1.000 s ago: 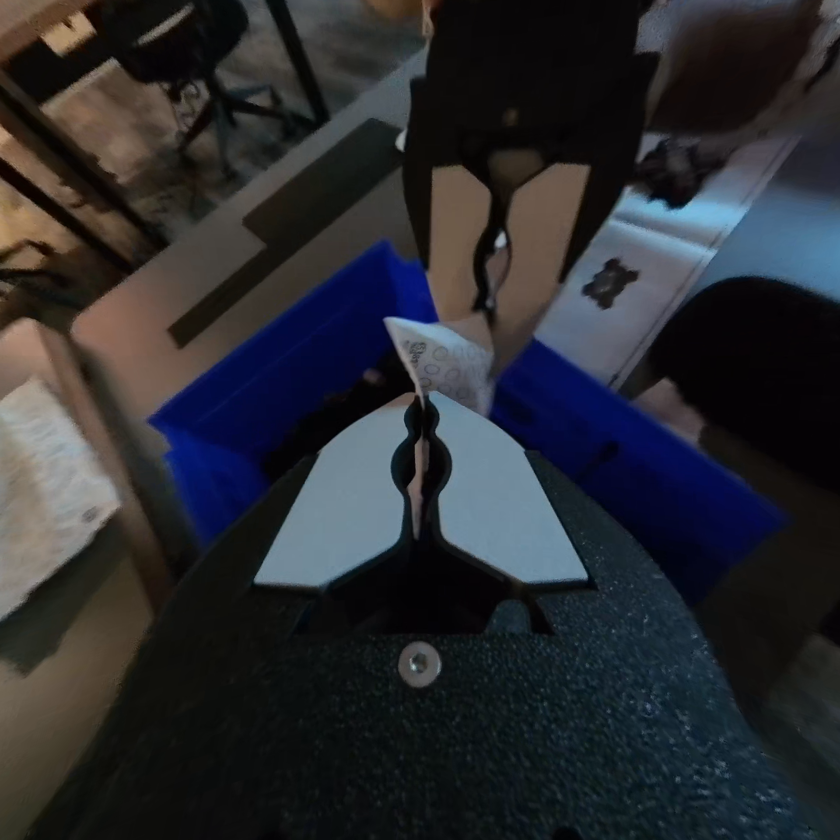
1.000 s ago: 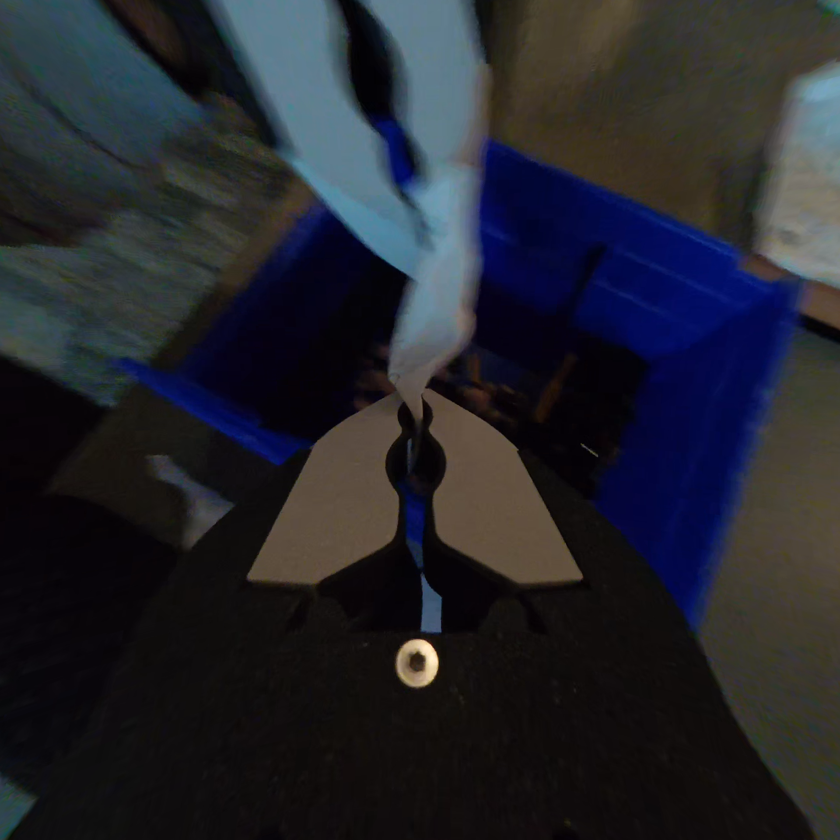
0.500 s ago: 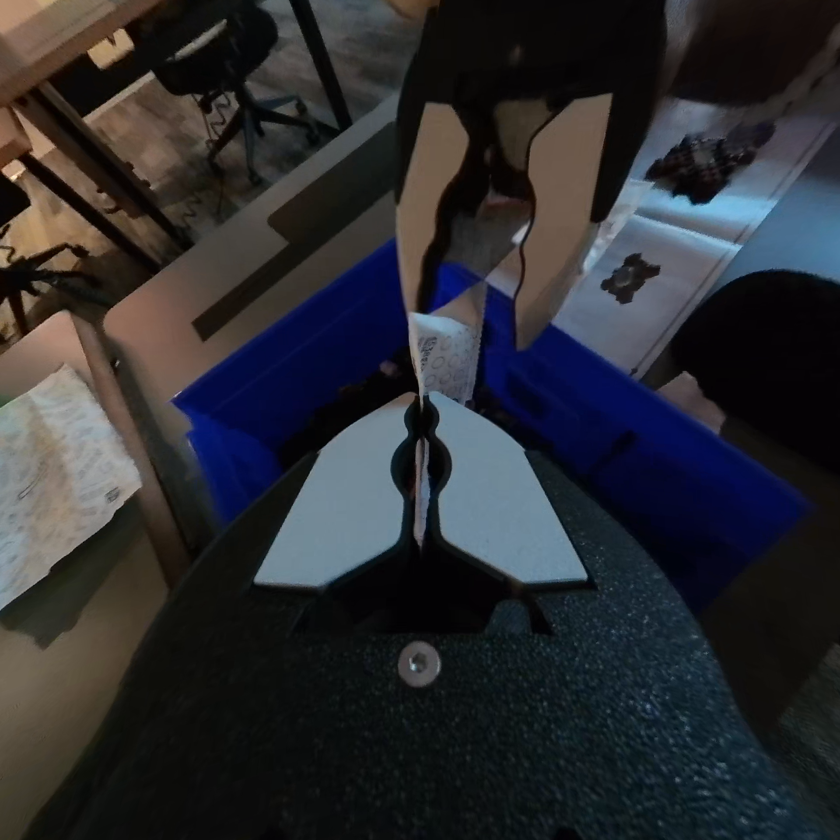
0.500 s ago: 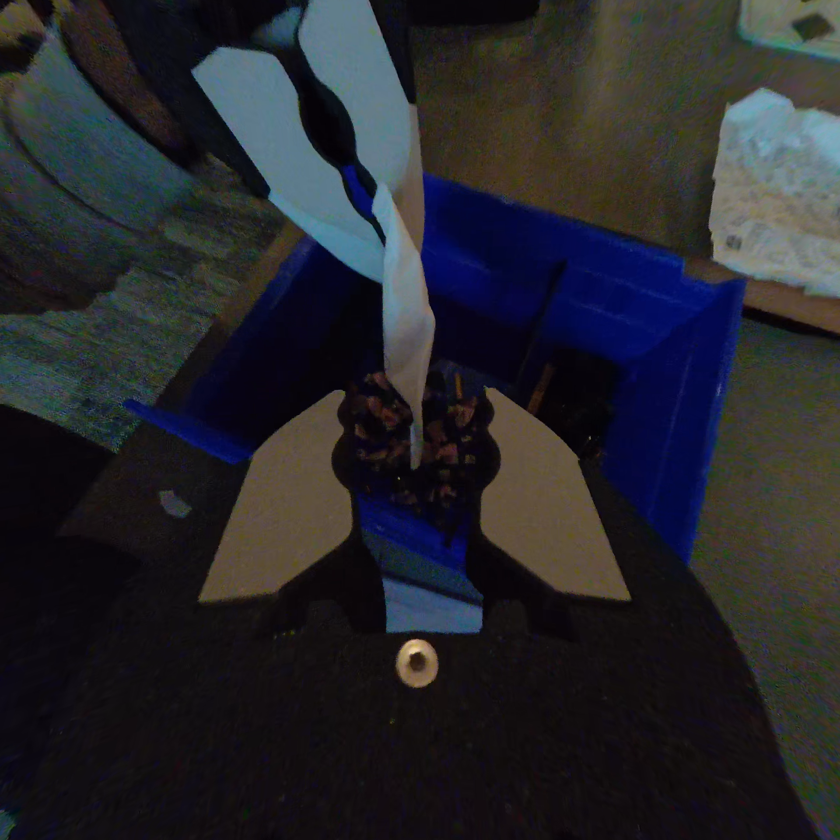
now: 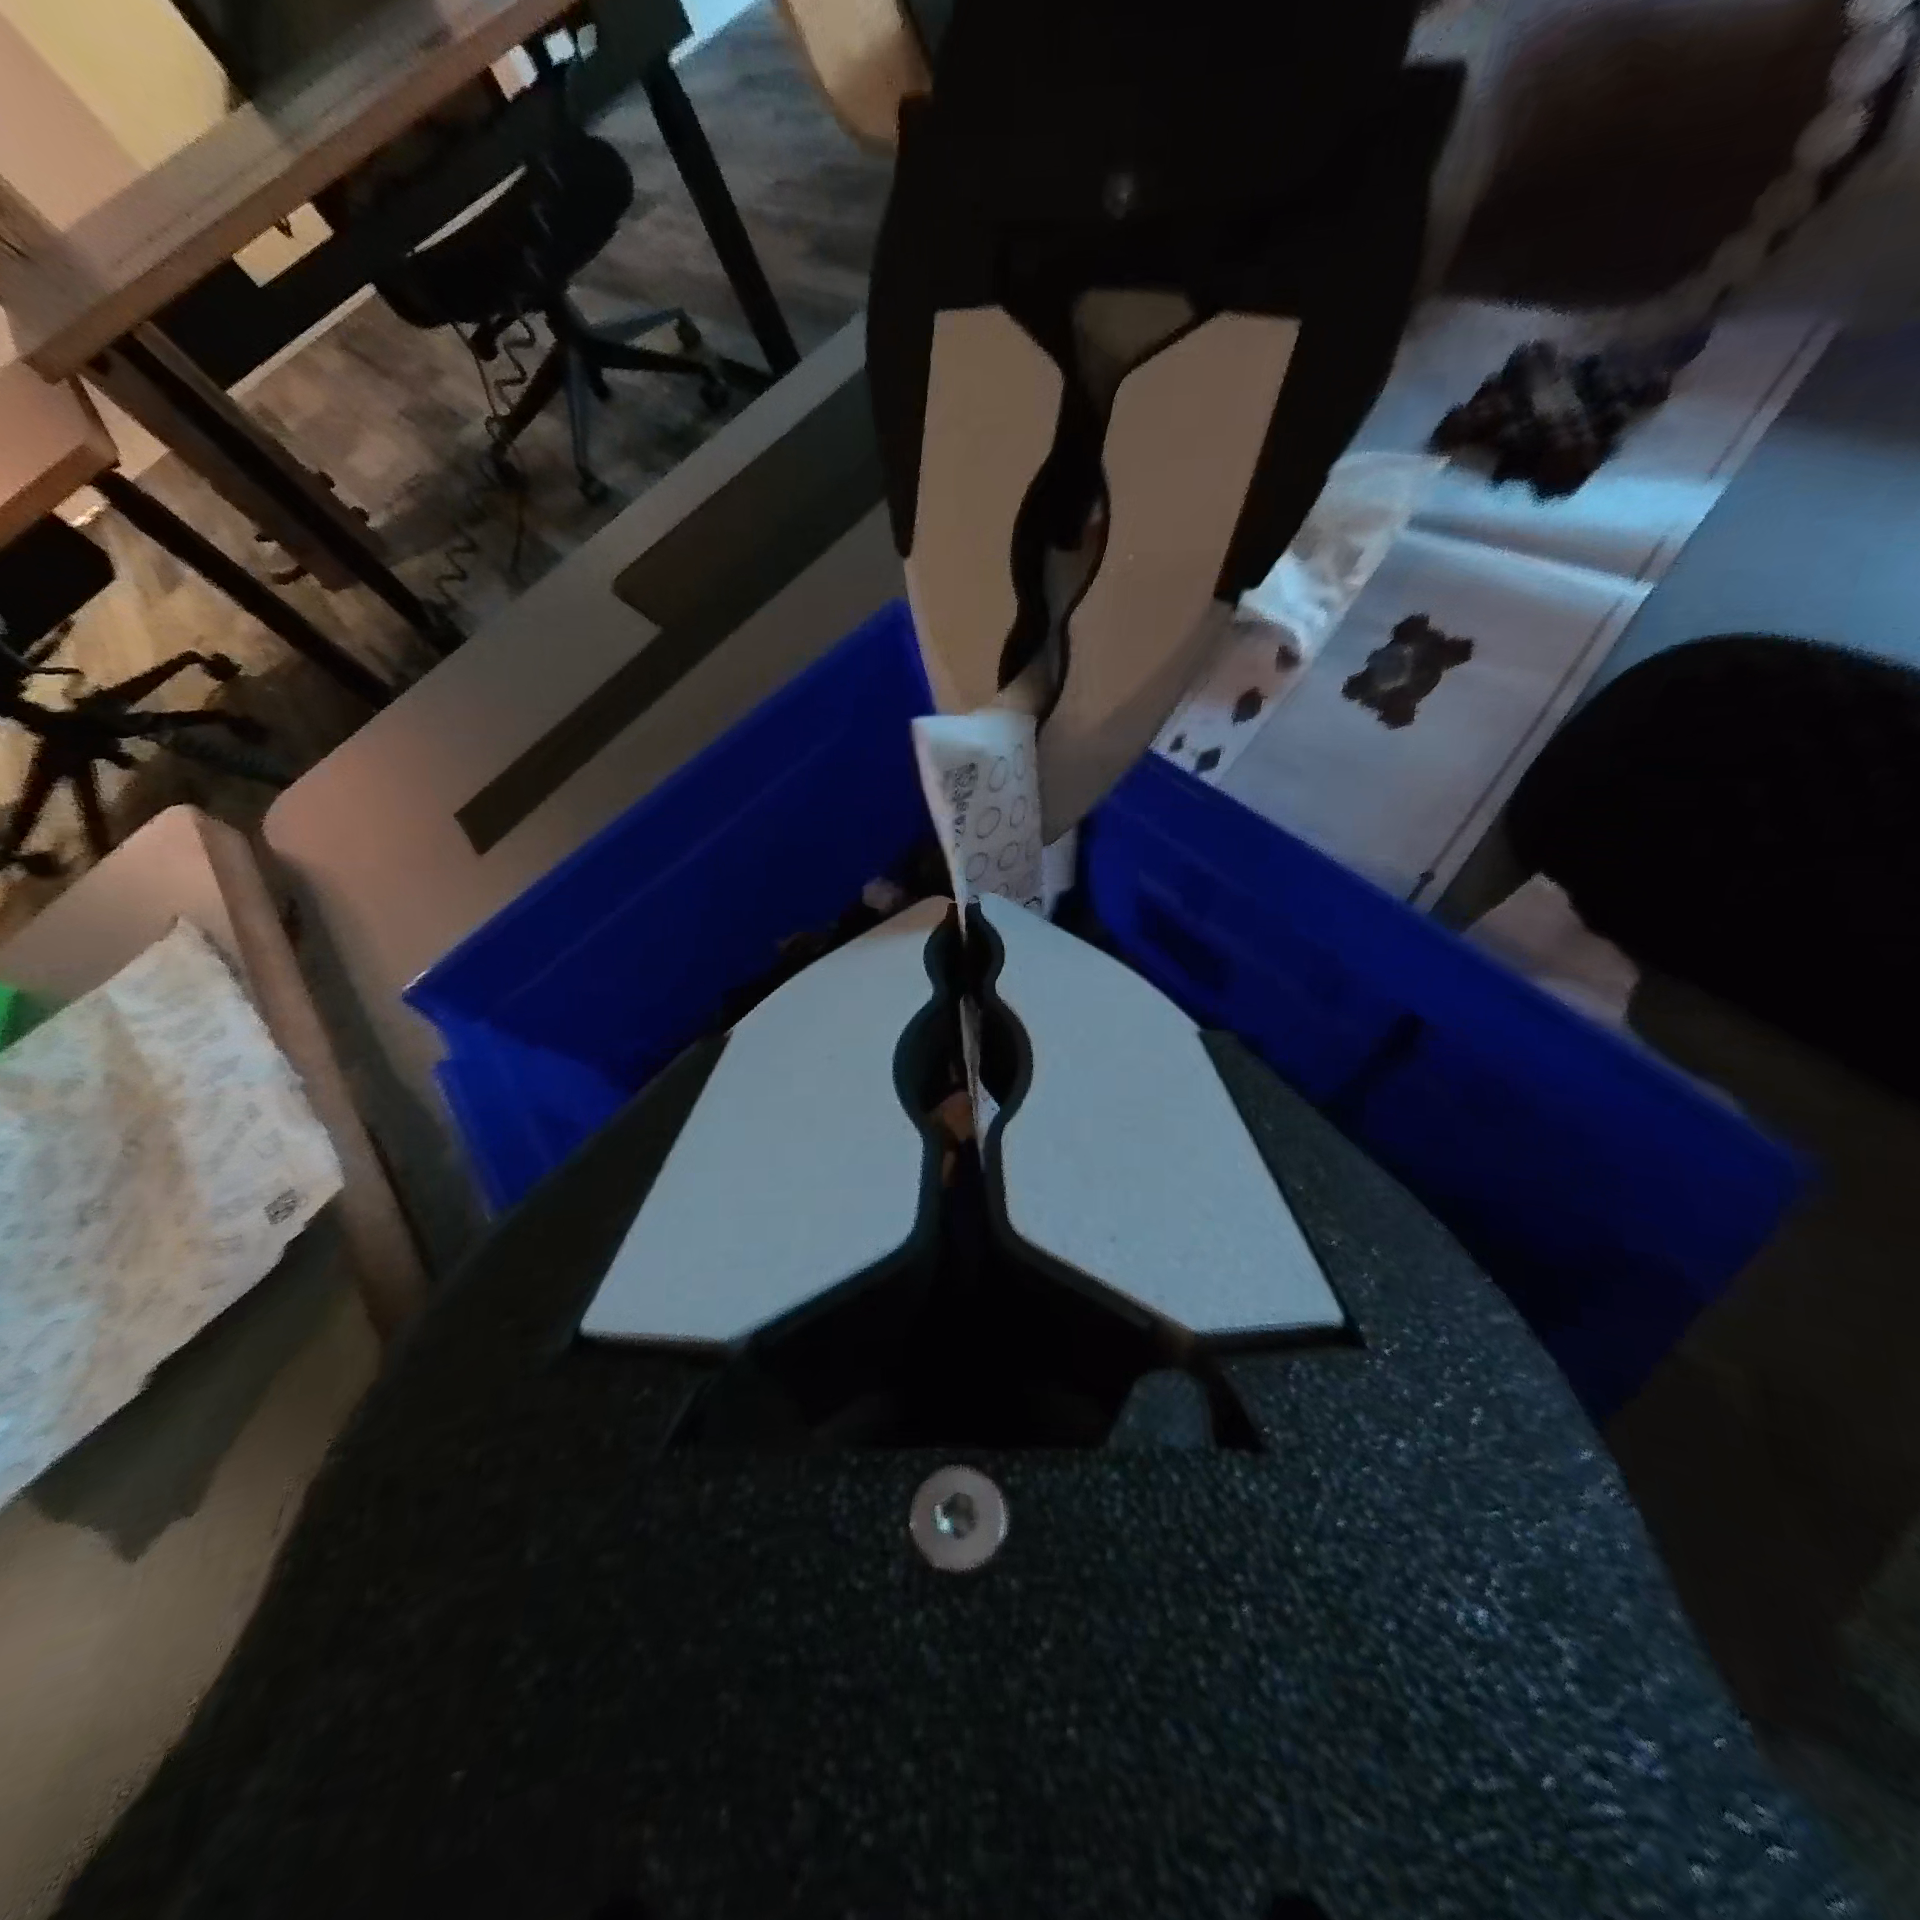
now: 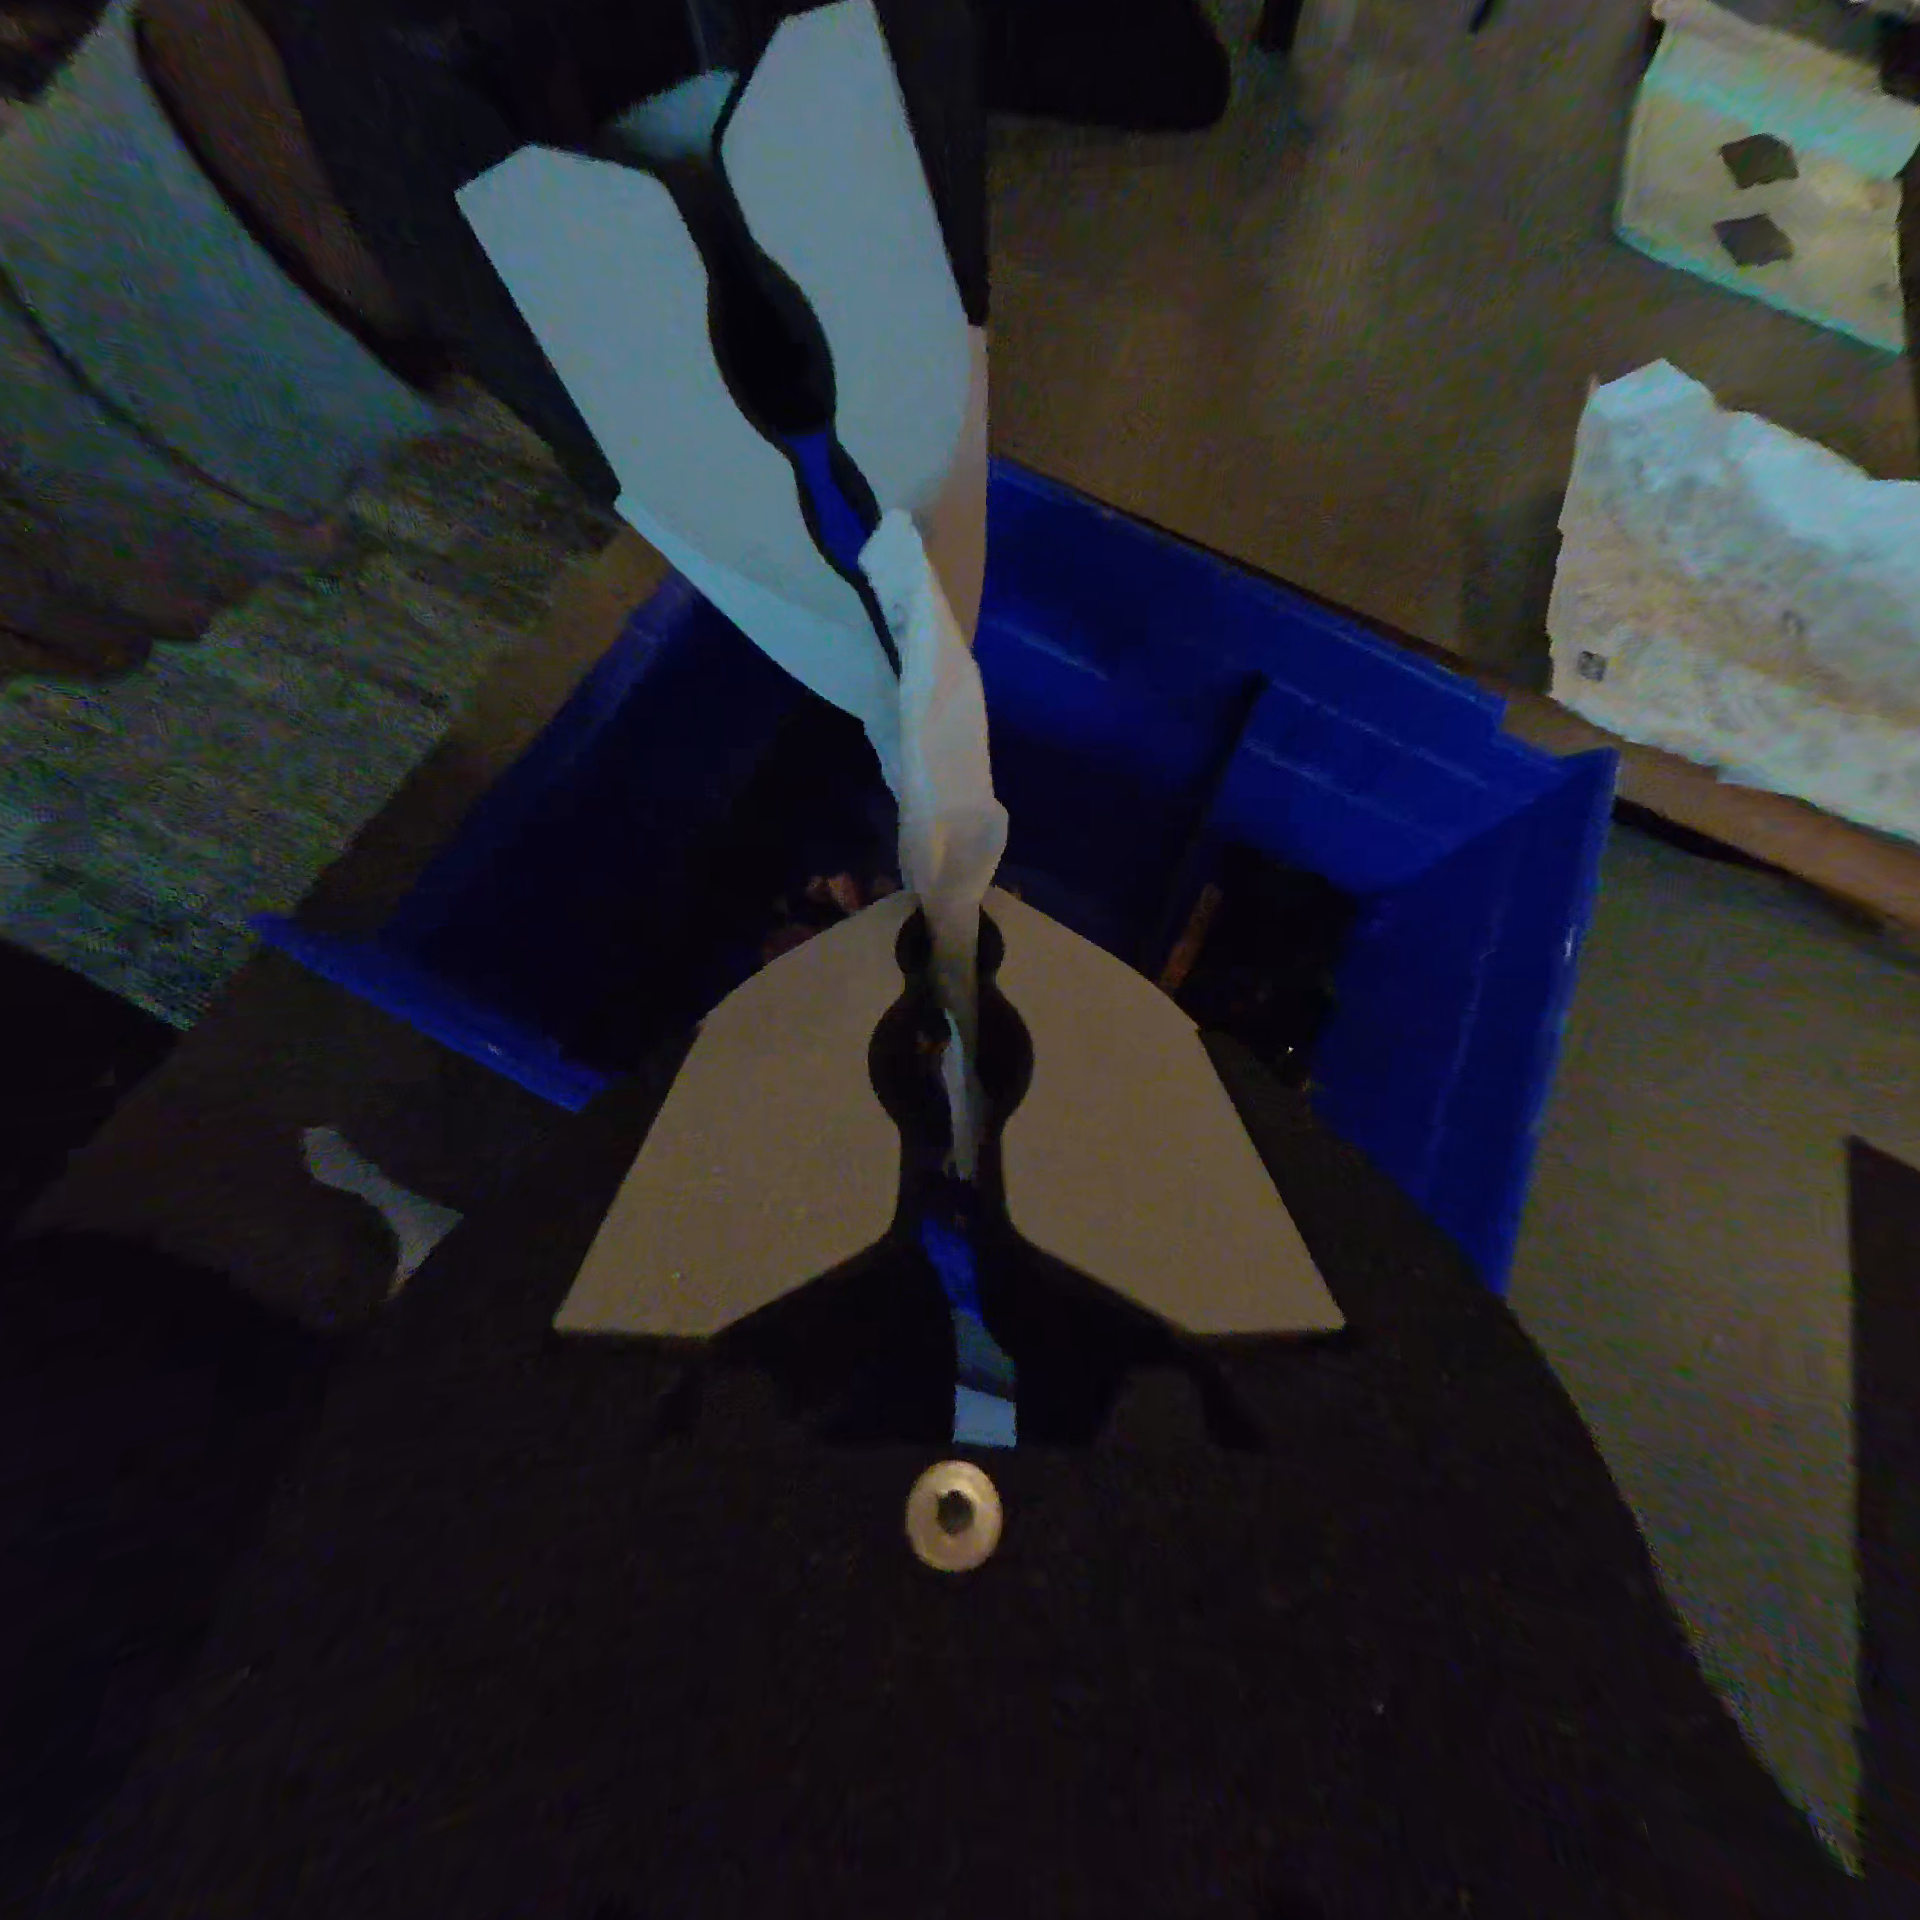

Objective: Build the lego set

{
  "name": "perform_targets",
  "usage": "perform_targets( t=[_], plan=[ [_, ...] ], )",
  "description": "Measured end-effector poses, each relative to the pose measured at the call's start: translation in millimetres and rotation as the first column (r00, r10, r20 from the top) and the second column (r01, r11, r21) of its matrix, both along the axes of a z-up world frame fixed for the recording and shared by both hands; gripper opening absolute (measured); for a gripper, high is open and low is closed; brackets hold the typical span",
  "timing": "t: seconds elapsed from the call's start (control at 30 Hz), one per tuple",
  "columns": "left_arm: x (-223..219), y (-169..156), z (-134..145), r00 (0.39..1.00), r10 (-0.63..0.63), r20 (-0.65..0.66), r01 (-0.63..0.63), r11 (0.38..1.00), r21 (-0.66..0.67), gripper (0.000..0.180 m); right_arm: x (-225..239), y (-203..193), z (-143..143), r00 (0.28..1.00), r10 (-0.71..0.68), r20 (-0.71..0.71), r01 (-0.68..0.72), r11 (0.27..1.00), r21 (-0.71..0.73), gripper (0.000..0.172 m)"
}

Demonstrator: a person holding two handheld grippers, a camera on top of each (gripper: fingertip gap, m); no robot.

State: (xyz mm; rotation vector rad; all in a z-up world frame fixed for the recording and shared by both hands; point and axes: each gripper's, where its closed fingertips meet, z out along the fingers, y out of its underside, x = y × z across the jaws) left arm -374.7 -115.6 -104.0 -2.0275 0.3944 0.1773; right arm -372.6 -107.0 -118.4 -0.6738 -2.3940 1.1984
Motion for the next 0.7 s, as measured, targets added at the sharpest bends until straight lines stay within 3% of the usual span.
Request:
perform_targets(
  t=[0.07, 0.23, 0.27, 0.3, 0.33, 0.47, 0.53, 0.6, 0.7],
  plan=[
    [-7, -4, -2, 0.999, 0.032, -0.013, -0.032, 0.999, -0.014, 0.0, -2, 3, 7, 0.999, -0.038, 0.004, 0.038, 0.999, -0.038, 0.028],
    [-7, -4, -7, 1.0, 0.027, -0.006, -0.027, 0.999, -0.028, 0.0, 1, -2, 11, 0.999, -0.004, -0.043, 0.002, 0.999, -0.045, 0.048],
    [-3, -1, -7, 1.0, 0.01, -0.007, -0.011, 0.999, -0.032, 0.0, 4, -5, 3, 0.999, 0.029, -0.024, -0.029, 1.0, 0.009, 0.017],
    [1, 1, -9, 1.0, -0.009, -0.007, 0.009, 0.999, -0.04, 0.0, 4, -3, -4, 0.999, 0.033, -0.035, -0.03, 0.997, 0.071, 0.004],
    [-1, 2, -13, 1.0, -0.002, -0.026, 0.0, 0.998, -0.067, 0.0, 3, 0, -6, 0.999, 0.024, -0.041, -0.02, 0.995, 0.096, 0.0],
    [3, 2, -5, 0.998, -0.024, 0.052, 0.024, 1.0, -0.004, 0.0, 6, 0, 0, 1.0, 0.024, 0.011, -0.024, 0.998, -0.059, 0.002],
    [2, 1, -5, 0.999, -0.018, 0.029, 0.019, 1.0, -0.009, 0.0, 6, 3, -6, 0.999, 0.017, 0.03, -0.017, 1.0, -0.005, 0.02],
    [14, 4, -3, 0.995, -0.091, 0.036, 0.09, 0.996, 0.021, 0.0, 9, -4, -13, 0.998, 0.066, 0.003, -0.066, 0.997, 0.043, 0.0],
    [15, 7, -10, 0.996, -0.092, -0.001, 0.092, 0.996, -0.017, 0.0, 7, -4, -20, 0.999, 0.046, -0.01, -0.045, 0.996, 0.078, 0.0]
  ],
)
